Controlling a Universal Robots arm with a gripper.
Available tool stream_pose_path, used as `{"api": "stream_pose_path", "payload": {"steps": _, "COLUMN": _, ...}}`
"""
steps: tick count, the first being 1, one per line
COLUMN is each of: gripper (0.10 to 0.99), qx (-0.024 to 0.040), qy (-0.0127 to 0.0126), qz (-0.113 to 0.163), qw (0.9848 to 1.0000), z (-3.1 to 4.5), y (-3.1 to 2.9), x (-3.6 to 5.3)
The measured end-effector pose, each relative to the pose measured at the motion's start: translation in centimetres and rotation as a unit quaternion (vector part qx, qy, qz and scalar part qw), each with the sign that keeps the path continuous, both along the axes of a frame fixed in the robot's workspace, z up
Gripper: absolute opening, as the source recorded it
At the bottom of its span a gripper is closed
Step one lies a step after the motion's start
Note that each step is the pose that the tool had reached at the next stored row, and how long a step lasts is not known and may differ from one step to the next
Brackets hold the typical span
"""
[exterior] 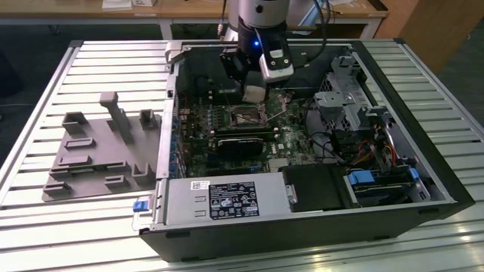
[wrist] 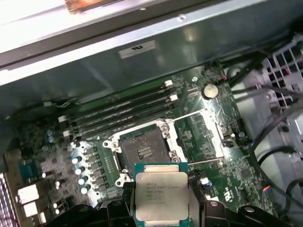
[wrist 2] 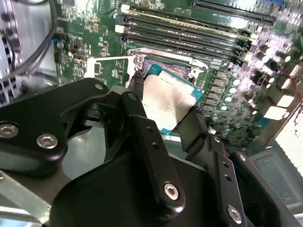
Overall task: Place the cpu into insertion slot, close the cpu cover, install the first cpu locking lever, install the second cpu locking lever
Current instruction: 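Place the cpu into insertion slot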
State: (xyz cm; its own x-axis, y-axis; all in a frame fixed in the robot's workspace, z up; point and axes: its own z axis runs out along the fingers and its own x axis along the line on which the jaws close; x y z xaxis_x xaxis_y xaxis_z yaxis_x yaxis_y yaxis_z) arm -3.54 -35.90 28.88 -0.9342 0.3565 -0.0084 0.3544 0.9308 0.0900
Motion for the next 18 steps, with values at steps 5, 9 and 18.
{"api": "stream_pose_path", "payload": {"steps": 5, "gripper": 0.537, "qx": 0.0, "qy": 0.0, "qz": -0.046, "qw": 0.999, "z": -0.24, "y": 0.0, "x": 0.0}}
{"api": "stream_pose_path", "payload": {"steps": 9, "gripper": 0.537, "qx": 0.0, "qy": 0.0, "qz": -0.082, "qw": 0.9967, "z": -0.42, "y": 0.0, "x": 0.0}}
{"api": "stream_pose_path", "payload": {"steps": 18, "gripper": 0.537, "qx": 0.0, "qy": 0.0, "qz": -0.163, "qw": 0.9866, "z": -0.77, "y": 0.0, "x": 0.0}}
